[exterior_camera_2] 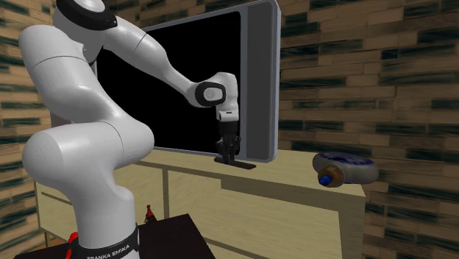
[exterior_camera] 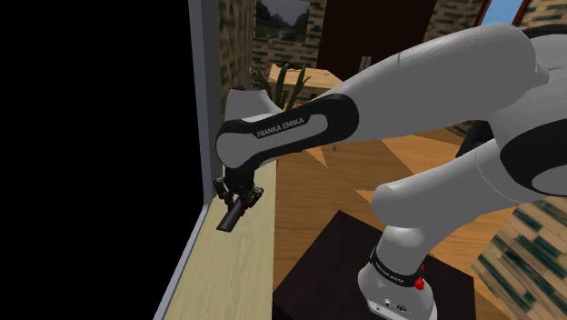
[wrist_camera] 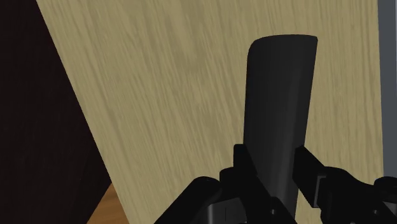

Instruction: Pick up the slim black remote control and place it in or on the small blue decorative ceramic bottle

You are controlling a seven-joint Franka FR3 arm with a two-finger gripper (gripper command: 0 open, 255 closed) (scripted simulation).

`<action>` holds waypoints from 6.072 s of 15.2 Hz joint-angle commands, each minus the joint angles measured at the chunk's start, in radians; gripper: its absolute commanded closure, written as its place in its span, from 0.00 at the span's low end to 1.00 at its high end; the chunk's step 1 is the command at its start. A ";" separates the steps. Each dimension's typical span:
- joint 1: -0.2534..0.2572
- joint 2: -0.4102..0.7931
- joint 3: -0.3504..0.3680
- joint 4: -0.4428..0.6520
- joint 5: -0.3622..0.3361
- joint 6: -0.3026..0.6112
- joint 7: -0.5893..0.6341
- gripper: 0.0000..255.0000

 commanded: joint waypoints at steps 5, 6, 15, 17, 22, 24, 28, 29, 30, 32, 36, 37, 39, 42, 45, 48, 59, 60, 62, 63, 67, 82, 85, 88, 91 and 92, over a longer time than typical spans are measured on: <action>-0.016 -0.007 -0.013 0.042 -0.002 -0.027 -0.001 1.00; -0.009 -0.013 -0.027 0.049 -0.005 -0.041 0.000 1.00; 0.033 -0.056 -0.131 0.117 -0.041 -0.169 0.013 1.00; 0.038 -0.062 -0.151 0.134 -0.049 -0.196 0.016 1.00; 0.047 -0.075 -0.194 0.181 -0.070 -0.262 0.024 1.00; 0.049 -0.078 -0.210 0.201 -0.078 -0.287 0.027 1.00; 0.051 -0.082 -0.239 0.243 -0.095 -0.338 0.034 1.00; 0.051 -0.082 -0.245 0.254 -0.099 -0.350 0.036 1.00; 0.051 -0.082 -0.246 0.255 -0.099 -0.351 0.036 1.00; 0.016 -0.051 -0.253 0.257 -0.121 -0.336 0.000 1.00; -0.074 0.011 -0.250 0.276 -0.161 -0.309 -0.072 1.00; -0.100 0.029 -0.245 0.283 -0.171 -0.302 -0.088 1.00; -0.145 0.073 -0.238 0.300 -0.201 -0.286 -0.113 1.00; -0.216 0.149 -0.218 0.335 -0.255 -0.262 -0.141 1.00; -0.294 0.237 -0.185 0.379 -0.322 -0.239 -0.155 1.00; -0.377 0.344 -0.134 0.433 -0.411 -0.219 -0.150 1.00; -0.368 0.883 -0.130 0.717 -0.929 -0.253 0.014 1.00; -0.367 0.885 -0.132 0.706 -0.932 -0.241 0.015 1.00; -0.365 0.892 -0.137 0.684 -0.939 -0.216 0.020 1.00; -0.364 0.896 -0.140 0.674 -0.944 -0.204 0.022 1.00; -0.356 0.913 -0.152 0.636 -0.964 -0.157 0.034 1.00; -0.340 0.933 -0.164 0.624 -0.985 -0.135 0.049 0.00; -0.373 0.894 -0.138 0.653 -0.944 -0.185 0.020 0.00; -0.388 0.870 -0.123 0.691 -0.918 -0.236 0.003 0.00; -0.388 0.870 -0.123 0.691 -0.918 -0.236 0.003 0.00; -0.388 0.870 -0.123 0.691 -0.918 -0.236 0.003 0.00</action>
